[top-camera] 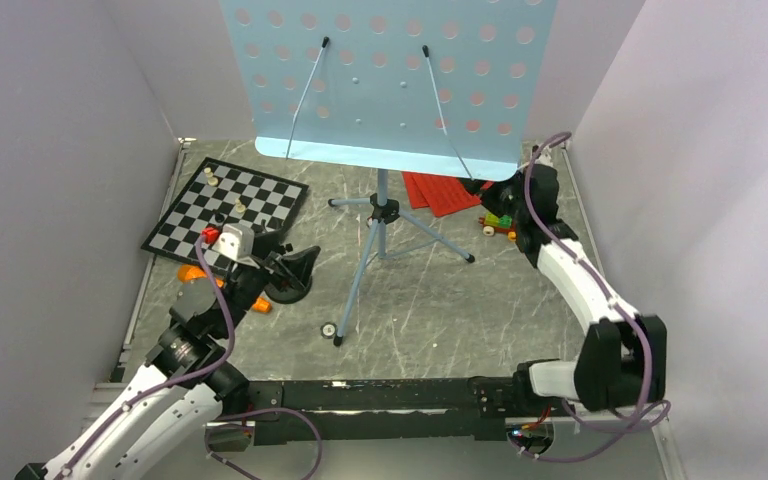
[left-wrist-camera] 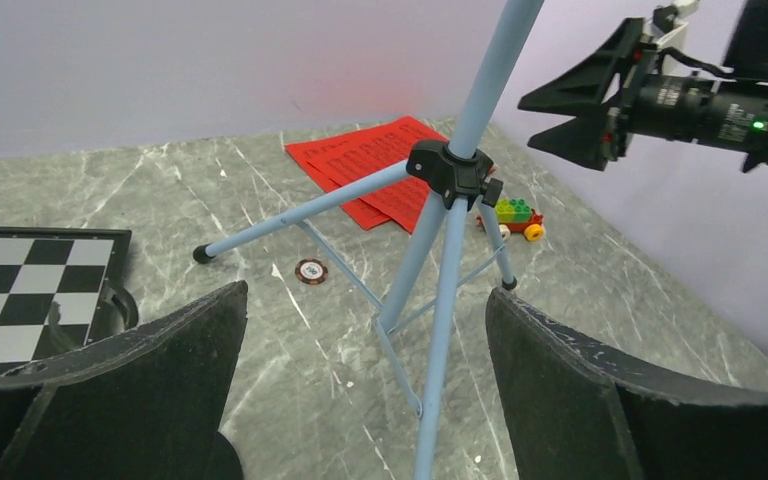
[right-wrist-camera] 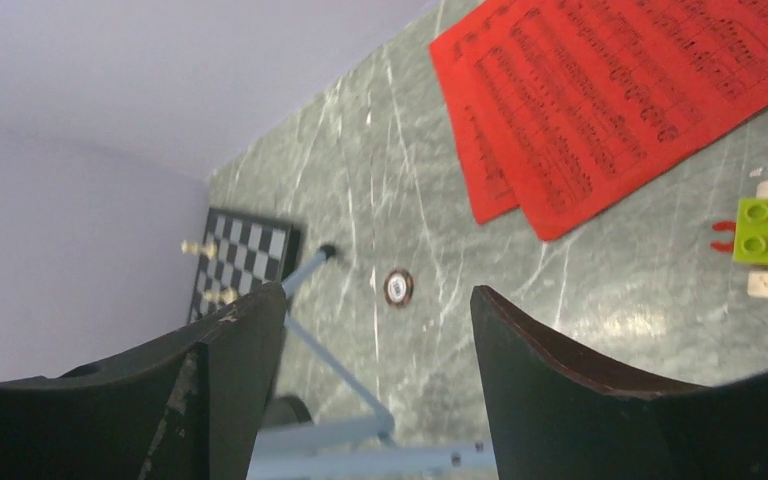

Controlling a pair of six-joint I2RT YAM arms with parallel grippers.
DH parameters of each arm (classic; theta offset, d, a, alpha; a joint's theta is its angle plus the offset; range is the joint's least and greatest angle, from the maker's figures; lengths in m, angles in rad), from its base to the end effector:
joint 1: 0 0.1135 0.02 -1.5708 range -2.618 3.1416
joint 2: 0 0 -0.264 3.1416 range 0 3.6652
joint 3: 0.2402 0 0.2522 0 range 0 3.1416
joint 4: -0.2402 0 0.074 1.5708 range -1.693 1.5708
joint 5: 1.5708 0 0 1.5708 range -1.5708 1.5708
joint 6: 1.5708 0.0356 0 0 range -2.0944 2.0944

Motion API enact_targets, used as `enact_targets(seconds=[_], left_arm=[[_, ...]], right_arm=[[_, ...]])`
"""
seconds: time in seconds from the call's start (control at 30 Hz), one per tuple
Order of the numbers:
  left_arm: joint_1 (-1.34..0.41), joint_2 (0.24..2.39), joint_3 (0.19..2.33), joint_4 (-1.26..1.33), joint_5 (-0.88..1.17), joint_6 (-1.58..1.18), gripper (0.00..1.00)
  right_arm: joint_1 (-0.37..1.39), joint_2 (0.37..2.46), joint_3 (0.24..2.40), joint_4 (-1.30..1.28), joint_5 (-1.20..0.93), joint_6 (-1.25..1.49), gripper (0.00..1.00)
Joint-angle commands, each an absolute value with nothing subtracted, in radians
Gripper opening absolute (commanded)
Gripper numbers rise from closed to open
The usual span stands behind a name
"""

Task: Pack up the instrument practice props

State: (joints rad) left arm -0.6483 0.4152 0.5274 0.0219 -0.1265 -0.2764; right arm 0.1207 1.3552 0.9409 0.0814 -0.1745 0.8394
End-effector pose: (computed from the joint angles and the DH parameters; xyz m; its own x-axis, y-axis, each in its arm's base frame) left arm 0.1011 -0.0710 0.3217 -0.0337 -0.3141 -0.9488 0.5095 0.8113 -0.2867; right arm 0.3119 0.0441 0.2921 -0.4261 0.6866 -0.5890 0.0534 0.6691 0.7413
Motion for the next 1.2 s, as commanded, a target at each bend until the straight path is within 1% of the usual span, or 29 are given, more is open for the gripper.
enact_targets(seconds=[0.0,0.13,0.23,0.33,0.43,0.77,0.93,1.17], left_arm=[[-0.646,0.468,0.544,0.149,-0.065,-0.282,0.93],[-0.646,0.531,0.502,0.334,-0.026,-0.249,0.93],[-0.647,0.62,0.504,0.523,0.004,-0.21,0.92],[-0.646,0.74,0.538,0.673,0.076,-0.176,0.88],[-0.646,0.848,0.585,0.77,0.113,-0.165,0.85],[-0.647,1.118,0.752,0.926,0.2,-0.128,0.8],[-0.657,1.214,0.809,0.974,0.226,-0.118,0.78],[-0.672,1.318,0.873,1.024,0.209,-0.102,0.76]], right_arm=[[0.169,1.197,0.833,0.128,-0.279,0.637,0.71],[0.295,1.111,0.794,0.105,-0.263,0.486,0.7],[0.361,1.087,0.76,0.131,-0.255,0.469,0.7],[0.387,1.072,0.728,0.177,-0.246,0.485,0.7],[0.389,1.059,0.712,0.212,-0.247,0.497,0.7],[0.404,1.022,0.681,0.239,-0.274,0.512,0.7],[0.414,0.993,0.683,0.212,-0.267,0.513,0.7],[0.42,0.99,0.691,0.221,-0.303,0.566,0.69]])
